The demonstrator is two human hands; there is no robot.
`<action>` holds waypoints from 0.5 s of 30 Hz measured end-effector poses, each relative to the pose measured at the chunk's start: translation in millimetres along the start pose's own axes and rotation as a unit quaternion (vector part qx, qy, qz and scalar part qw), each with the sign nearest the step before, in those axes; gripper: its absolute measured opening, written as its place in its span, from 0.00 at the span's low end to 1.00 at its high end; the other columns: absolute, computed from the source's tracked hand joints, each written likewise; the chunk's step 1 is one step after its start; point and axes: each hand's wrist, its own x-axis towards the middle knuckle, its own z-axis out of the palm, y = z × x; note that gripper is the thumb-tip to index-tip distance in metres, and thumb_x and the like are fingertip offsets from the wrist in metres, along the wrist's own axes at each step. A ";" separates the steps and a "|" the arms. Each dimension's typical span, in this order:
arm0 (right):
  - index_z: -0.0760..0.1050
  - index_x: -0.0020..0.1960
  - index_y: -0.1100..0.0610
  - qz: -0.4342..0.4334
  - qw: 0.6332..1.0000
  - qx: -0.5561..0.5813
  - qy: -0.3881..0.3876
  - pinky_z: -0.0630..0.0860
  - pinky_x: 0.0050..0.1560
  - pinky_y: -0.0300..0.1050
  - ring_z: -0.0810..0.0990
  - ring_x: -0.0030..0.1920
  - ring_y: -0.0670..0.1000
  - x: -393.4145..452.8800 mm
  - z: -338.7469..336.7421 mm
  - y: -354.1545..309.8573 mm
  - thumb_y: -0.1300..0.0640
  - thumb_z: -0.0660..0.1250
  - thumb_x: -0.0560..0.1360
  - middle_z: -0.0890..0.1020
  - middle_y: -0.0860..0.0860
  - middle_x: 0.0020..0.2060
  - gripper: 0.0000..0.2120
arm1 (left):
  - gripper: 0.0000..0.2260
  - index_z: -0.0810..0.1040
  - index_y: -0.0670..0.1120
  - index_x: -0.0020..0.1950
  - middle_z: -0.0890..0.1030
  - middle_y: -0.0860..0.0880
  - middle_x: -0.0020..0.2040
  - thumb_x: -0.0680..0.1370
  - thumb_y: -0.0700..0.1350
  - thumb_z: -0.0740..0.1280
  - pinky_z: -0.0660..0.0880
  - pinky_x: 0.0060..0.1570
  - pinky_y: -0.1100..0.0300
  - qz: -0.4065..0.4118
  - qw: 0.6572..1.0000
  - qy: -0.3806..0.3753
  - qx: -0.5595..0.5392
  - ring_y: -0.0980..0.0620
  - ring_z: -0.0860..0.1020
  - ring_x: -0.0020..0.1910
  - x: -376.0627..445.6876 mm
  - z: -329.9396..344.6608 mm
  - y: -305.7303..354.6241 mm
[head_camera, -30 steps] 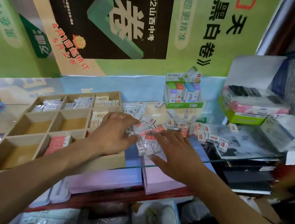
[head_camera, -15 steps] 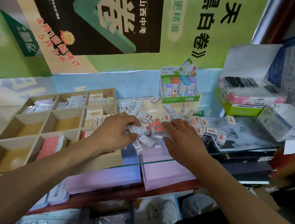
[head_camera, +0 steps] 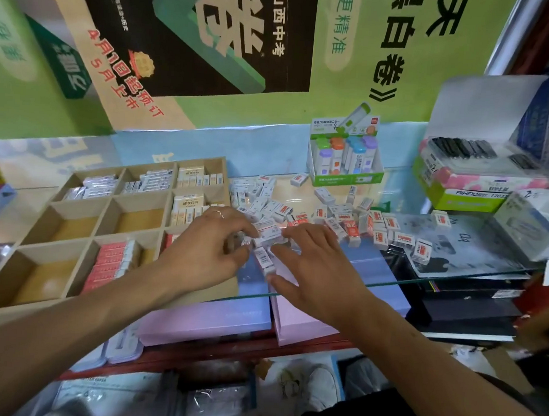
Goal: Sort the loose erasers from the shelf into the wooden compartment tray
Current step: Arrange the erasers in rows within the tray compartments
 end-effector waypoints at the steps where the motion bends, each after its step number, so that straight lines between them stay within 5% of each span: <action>1: 0.80 0.54 0.56 -0.006 1.000 -0.011 0.014 0.69 0.61 0.56 0.74 0.58 0.59 1.0 1.0 -0.2 0.48 0.62 0.74 0.78 0.56 0.55 0.16 | 0.14 0.82 0.50 0.52 0.80 0.52 0.53 0.70 0.47 0.63 0.69 0.57 0.61 0.003 1.000 0.001 0.000 0.53 0.75 0.56 -2.3 -1.3 -0.5; 6: 0.82 0.52 0.57 0.021 0.998 -0.046 0.041 0.72 0.57 0.56 0.77 0.54 0.61 1.1 0.2 12.1 0.64 0.71 0.65 0.81 0.56 0.50 0.15 | 0.20 0.83 0.49 0.52 0.80 0.53 0.52 0.70 0.54 0.57 0.67 0.60 0.62 0.023 1.000 -0.009 0.003 0.55 0.74 0.56 -10.8 -5.7 3.5; 11: 0.81 0.51 0.58 0.038 0.997 -0.052 0.040 0.74 0.56 0.57 0.78 0.52 0.61 -4.6 -1.2 12.6 0.60 0.71 0.67 0.83 0.54 0.47 0.12 | 0.31 0.67 0.56 0.72 0.67 0.50 0.72 0.70 0.63 0.62 0.58 0.73 0.49 -0.105 0.991 -0.020 0.079 0.47 0.61 0.73 -14.8 -7.8 -0.2; 15: 0.82 0.49 0.57 0.038 0.997 -0.060 0.037 0.77 0.50 0.54 0.80 0.47 0.59 -1.3 -1.2 3.1 0.60 0.76 0.64 0.83 0.53 0.45 0.14 | 0.33 0.64 0.57 0.73 0.68 0.52 0.72 0.70 0.67 0.56 0.58 0.72 0.49 -0.112 0.986 -0.053 0.109 0.47 0.64 0.72 -15.8 -10.8 2.6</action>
